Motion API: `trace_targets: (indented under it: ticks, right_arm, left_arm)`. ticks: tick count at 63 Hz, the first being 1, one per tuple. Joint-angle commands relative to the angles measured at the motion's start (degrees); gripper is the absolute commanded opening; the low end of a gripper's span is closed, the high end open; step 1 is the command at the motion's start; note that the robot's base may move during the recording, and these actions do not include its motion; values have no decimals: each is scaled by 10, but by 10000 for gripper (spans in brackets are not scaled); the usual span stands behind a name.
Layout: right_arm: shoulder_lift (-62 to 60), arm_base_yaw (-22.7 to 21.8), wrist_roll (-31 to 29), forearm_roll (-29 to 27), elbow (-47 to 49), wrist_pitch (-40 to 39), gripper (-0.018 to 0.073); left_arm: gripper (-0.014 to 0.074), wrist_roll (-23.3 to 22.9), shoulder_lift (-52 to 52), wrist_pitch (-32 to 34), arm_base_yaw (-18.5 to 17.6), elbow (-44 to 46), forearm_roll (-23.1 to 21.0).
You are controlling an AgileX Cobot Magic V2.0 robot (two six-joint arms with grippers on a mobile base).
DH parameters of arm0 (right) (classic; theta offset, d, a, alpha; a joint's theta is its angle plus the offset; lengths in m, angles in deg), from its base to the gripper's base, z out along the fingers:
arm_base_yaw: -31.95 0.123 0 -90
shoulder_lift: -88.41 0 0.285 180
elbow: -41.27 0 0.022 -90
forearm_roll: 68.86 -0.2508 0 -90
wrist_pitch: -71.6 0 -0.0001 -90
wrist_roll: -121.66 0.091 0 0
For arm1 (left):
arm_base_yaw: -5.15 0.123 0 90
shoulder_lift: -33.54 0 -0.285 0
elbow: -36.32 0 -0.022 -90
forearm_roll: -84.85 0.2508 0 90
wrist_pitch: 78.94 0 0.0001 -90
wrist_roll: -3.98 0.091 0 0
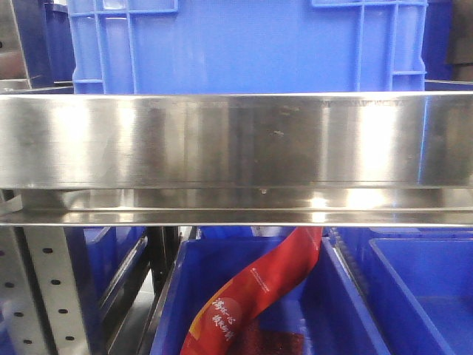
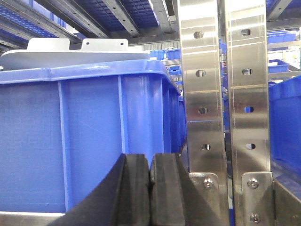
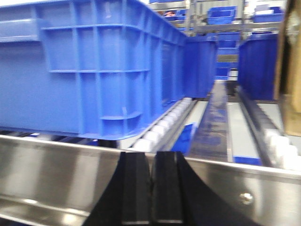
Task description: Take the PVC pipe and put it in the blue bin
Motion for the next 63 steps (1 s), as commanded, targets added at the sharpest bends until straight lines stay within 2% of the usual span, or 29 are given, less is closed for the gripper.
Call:
trace_targets:
  ticks: [1,63]
  right_arm:
    - [-1,-11,0,0,-1,-15,-163]
    - [-1,-148,0,3,-1,-15,-163]
  left_arm:
    - [-111,-2,3,5,3,1,-4]
    - [-111,-2,3,5,3,1,-4]
